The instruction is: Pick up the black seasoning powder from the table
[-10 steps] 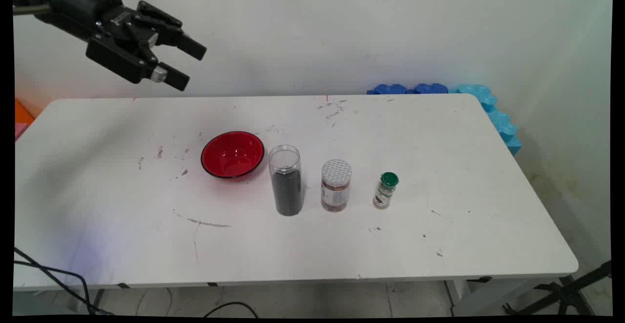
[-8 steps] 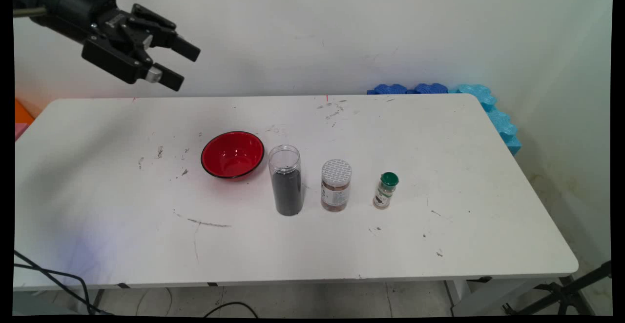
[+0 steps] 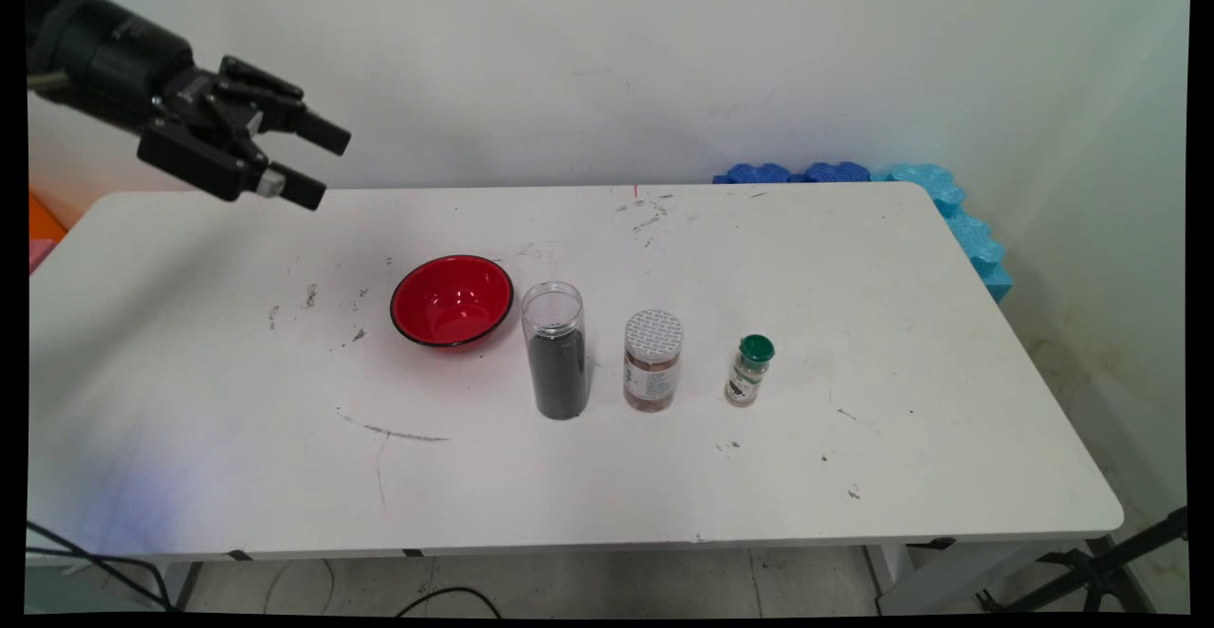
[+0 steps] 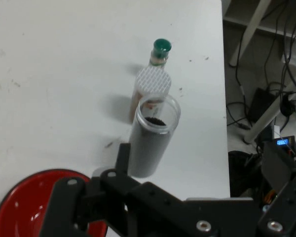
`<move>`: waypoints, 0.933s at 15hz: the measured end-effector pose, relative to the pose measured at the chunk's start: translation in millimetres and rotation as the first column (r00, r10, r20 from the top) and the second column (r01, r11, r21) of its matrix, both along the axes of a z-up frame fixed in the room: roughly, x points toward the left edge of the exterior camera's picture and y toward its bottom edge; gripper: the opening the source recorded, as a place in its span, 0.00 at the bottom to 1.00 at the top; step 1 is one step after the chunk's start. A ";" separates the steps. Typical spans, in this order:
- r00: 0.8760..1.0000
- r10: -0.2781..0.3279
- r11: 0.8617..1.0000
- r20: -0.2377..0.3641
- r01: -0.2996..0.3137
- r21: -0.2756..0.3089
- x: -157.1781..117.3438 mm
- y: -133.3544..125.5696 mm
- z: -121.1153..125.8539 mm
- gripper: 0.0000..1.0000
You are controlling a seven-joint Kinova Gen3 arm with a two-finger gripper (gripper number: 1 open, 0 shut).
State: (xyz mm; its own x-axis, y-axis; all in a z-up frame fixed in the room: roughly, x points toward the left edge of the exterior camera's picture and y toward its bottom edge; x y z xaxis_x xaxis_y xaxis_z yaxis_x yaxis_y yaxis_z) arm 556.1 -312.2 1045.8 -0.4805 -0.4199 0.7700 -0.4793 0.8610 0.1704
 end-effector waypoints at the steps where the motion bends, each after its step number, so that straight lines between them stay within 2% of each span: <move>1: 1.000 0.007 1.000 0.001 -0.007 0.003 1.5 3.2 -6.4 1.00; 7: 1.000 0.020 1.000 0.009 -0.020 0.012 -4.9 16.0 -48.0 1.00; 14: 0.999 0.029 0.999 0.028 -0.029 0.012 -30.7 17.1 -99.1 1.00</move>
